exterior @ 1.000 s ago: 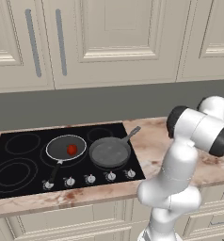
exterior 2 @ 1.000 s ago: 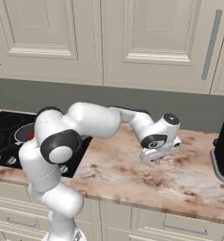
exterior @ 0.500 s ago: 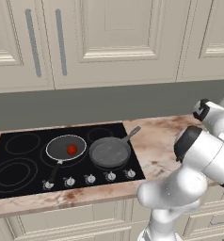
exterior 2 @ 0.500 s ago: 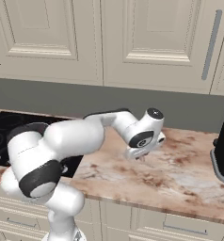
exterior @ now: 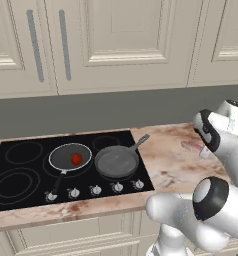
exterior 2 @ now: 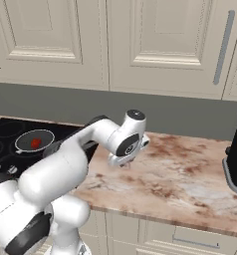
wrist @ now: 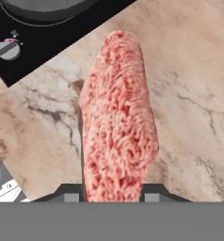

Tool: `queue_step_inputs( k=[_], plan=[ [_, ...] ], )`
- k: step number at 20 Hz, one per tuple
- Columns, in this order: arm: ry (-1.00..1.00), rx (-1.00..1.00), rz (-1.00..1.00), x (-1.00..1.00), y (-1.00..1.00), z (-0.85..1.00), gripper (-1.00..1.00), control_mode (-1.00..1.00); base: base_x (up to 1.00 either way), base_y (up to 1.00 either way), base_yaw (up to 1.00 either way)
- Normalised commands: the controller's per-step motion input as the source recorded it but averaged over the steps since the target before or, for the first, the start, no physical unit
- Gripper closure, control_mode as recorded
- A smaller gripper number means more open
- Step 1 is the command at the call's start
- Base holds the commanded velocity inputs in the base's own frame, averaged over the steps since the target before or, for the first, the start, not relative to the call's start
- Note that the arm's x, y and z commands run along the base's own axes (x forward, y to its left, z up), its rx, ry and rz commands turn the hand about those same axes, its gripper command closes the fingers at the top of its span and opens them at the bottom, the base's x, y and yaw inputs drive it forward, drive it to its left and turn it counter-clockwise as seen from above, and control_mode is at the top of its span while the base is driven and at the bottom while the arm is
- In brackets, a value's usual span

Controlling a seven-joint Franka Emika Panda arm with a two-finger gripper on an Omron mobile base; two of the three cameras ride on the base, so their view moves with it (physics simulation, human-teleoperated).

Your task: Place both pans onto different burners. Then place the bell pepper and the steak on different pans.

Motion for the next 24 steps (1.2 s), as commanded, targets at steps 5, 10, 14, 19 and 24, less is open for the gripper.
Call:
queue_step_inputs(
  k=[5, 10, 14, 19, 24],
  plan=[
    [0.00, -0.04, 0.06, -0.05, 0.77, 0.11, 1.00, -1.00, 0.00, 0.00, 0.00],
    [0.00, -0.01, 0.04, 0.00, 0.70, 0.17, 1.00, -1.00, 0.00, 0.00, 0.00],
    [0.00, 0.00, 0.04, 0.00, 0.65, 0.18, 1.00, -1.00, 0.00, 0.00, 0.00],
    [0.00, 0.00, 0.07, 0.00, 0.55, 0.13, 1.00, -1.00, 0.00, 0.00, 0.00],
    [0.00, 0.00, 0.07, 0.03, 0.58, 0.06, 1.00, -1.00, 0.00, 0.00, 0.00]
  ],
)
